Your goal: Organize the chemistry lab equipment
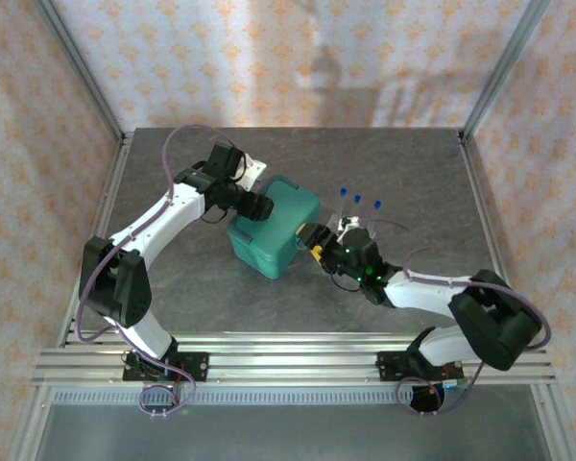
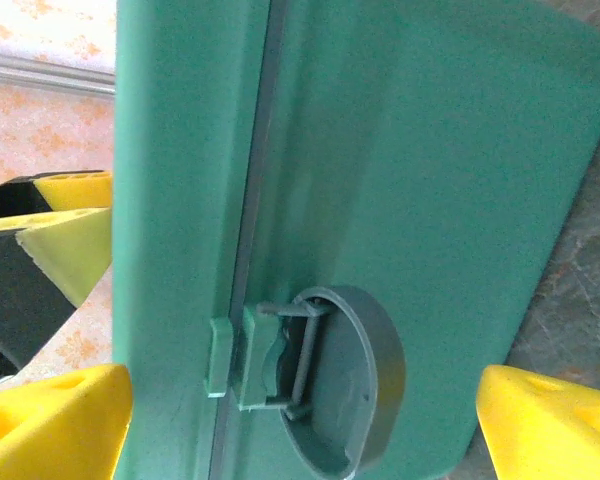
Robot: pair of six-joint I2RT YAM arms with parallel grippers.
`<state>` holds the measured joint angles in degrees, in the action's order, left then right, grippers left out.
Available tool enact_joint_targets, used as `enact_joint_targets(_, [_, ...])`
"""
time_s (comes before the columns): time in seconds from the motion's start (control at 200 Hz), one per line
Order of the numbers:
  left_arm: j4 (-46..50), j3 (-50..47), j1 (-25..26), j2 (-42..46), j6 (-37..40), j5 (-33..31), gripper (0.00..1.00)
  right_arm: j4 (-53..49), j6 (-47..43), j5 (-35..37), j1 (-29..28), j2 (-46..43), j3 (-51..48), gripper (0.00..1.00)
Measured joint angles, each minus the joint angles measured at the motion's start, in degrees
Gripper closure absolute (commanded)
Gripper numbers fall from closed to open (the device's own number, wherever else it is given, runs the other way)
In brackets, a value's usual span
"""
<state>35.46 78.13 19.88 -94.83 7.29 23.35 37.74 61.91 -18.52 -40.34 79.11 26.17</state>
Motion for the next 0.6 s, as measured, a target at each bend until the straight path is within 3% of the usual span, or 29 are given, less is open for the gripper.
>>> enact_joint_targets(0.33, [-1.6, -0.9, -0.3, 0.2, -0.3, 0.0, 0.22, 15.1, 4.5, -3.0, 0.0, 9.0, 2.0, 0.08])
enact_joint_targets(0.601, [-2.0, -1.1, -0.4, 0.3, -0.4, 0.1, 0.22, 15.1, 5.9, -3.4, 0.1, 8.7, 2.0, 0.08])
